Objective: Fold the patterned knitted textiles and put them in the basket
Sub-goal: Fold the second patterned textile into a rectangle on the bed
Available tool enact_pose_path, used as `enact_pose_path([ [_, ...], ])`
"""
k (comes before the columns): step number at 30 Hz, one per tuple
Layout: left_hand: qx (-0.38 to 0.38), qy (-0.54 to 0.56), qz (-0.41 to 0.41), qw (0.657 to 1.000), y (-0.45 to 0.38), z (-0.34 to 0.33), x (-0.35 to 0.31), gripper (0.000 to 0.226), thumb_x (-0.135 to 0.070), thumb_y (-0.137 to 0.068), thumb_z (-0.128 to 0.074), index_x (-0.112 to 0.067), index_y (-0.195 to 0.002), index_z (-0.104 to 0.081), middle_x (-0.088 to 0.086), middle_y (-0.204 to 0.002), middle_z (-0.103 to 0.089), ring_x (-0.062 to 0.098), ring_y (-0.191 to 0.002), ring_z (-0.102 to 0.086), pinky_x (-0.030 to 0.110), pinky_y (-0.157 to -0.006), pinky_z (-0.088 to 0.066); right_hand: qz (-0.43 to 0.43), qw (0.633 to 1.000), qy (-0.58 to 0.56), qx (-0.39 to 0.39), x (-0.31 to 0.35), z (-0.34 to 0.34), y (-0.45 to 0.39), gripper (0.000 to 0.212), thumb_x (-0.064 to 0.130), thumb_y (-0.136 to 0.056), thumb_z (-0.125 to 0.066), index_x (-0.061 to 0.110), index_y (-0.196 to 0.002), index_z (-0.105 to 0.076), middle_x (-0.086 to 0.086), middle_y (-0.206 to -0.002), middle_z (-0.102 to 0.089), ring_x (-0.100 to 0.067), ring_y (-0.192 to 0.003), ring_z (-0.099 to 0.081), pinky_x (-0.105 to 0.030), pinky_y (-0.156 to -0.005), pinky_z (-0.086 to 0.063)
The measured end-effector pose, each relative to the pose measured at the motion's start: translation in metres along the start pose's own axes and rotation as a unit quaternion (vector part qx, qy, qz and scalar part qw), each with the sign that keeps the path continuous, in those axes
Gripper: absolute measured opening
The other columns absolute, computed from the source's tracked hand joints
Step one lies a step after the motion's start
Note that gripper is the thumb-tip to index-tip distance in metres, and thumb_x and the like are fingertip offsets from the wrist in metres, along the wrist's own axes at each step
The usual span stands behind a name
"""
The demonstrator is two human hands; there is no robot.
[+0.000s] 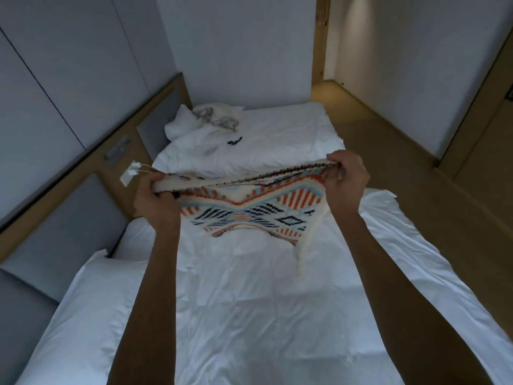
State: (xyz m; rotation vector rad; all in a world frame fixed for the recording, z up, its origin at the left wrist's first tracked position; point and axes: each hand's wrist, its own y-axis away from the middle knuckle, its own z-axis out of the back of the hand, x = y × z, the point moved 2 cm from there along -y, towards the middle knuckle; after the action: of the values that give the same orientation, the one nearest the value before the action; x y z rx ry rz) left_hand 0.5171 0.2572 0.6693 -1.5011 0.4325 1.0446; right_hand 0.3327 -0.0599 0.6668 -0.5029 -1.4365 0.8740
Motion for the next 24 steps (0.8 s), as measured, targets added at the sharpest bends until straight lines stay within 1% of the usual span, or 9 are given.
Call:
enact_pose_path([
  [3,-0.010,-0.092,0.027,0.995,0.015,0.010,0.037,0.041,-0.003,-0.075,-0.045,-0.015,-0.106,-0.071,-0.004,-0.098,-0.069,0.014,-0.089,-0.062,0.022,-0.075,-0.045,0.004,0.998,0.021,0.051,-0.011,0.004,0.029,0.027,-0.007,-0.070,-0.054,0.003,-0.089,-0.070,-0.010,-0.095,-0.068,-0.025,-0.095,-0.062,-0.026,-0.089,-0.047],
  [5,0.017,-0.190,0.050,0.980,0.038,0.016,0.067,0.040,-0.015,-0.080,-0.045,-0.019,-0.110,-0.071,0.007,-0.104,-0.071,0.029,-0.096,-0.064,0.035,-0.076,-0.051,-0.023,0.993,0.058,0.104,-0.026,0.005,0.061,0.022,-0.005,-0.074,-0.059,0.006,-0.089,-0.071,-0.008,-0.097,-0.068,-0.021,-0.095,-0.060,-0.025,-0.090,-0.046],
  [7,0.062,-0.275,0.068,0.957,0.070,0.024,0.097,0.034,-0.012,-0.085,-0.050,-0.019,-0.110,-0.072,0.013,-0.107,-0.068,0.038,-0.101,-0.059,0.047,-0.074,-0.052,-0.060,0.978,0.113,0.167,-0.044,0.009,0.099,0.021,-0.005,-0.078,-0.063,0.006,-0.092,-0.074,-0.010,-0.098,-0.068,-0.025,-0.098,-0.060,-0.024,-0.091,-0.044],
  [13,0.187,-0.316,0.182,0.912,0.195,0.060,0.180,0.029,0.004,-0.082,-0.054,-0.011,-0.099,-0.072,0.014,-0.106,-0.067,0.038,-0.091,-0.065,0.043,-0.073,-0.053,-0.183,0.909,0.212,0.308,-0.089,0.053,0.229,0.038,-0.015,-0.074,-0.064,0.013,-0.095,-0.079,-0.012,-0.098,-0.073,-0.031,-0.101,-0.063,-0.029,-0.095,-0.043],
  [15,0.223,-0.283,0.210,0.909,0.232,0.073,0.206,0.026,0.008,-0.076,-0.055,-0.005,-0.092,-0.071,0.017,-0.097,-0.069,0.038,-0.087,-0.065,0.043,-0.075,-0.054,-0.206,0.883,0.243,0.346,-0.096,0.072,0.266,0.040,-0.017,-0.073,-0.061,0.012,-0.094,-0.079,-0.013,-0.097,-0.074,-0.030,-0.097,-0.067,-0.022,-0.090,-0.044],
  [18,0.271,-0.257,0.214,0.902,0.283,0.095,0.232,0.031,0.013,-0.067,-0.051,-0.002,-0.085,-0.071,0.015,-0.083,-0.070,0.035,-0.078,-0.067,0.045,-0.071,-0.056,-0.259,0.811,0.295,0.434,-0.098,0.100,0.309,0.037,-0.012,-0.073,-0.055,0.009,-0.092,-0.079,-0.011,-0.087,-0.072,-0.028,-0.081,-0.067,-0.007,-0.064,-0.042],
  [19,0.277,-0.256,0.222,0.899,0.296,0.103,0.234,0.033,0.015,-0.066,-0.050,-0.003,-0.085,-0.071,0.014,-0.080,-0.071,0.033,-0.076,-0.067,0.044,-0.070,-0.057,-0.267,0.786,0.314,0.461,-0.098,0.108,0.320,0.031,-0.008,-0.075,-0.055,0.007,-0.091,-0.078,-0.012,-0.085,-0.070,-0.030,-0.080,-0.066,-0.011,-0.060,-0.044],
  [21,0.273,-0.257,0.250,0.893,0.320,0.120,0.235,0.038,0.018,-0.066,-0.049,-0.004,-0.086,-0.072,0.012,-0.081,-0.072,0.030,-0.077,-0.067,0.041,-0.070,-0.057,-0.272,0.732,0.357,0.513,-0.093,0.122,0.341,0.020,0.003,-0.085,-0.055,0.003,-0.092,-0.074,-0.012,-0.086,-0.067,-0.031,-0.085,-0.068,-0.027,-0.067,-0.054],
  [24,0.261,-0.272,0.287,0.881,0.348,0.149,0.227,0.038,0.019,-0.070,-0.047,-0.001,-0.090,-0.073,0.014,-0.083,-0.072,0.031,-0.078,-0.067,0.034,-0.069,-0.054,-0.315,0.663,0.384,0.560,-0.080,0.144,0.369,0.020,0.011,-0.093,-0.052,-0.001,-0.104,-0.064,-0.012,-0.101,-0.064,-0.028,-0.098,-0.066,-0.028,-0.072,-0.049],
])
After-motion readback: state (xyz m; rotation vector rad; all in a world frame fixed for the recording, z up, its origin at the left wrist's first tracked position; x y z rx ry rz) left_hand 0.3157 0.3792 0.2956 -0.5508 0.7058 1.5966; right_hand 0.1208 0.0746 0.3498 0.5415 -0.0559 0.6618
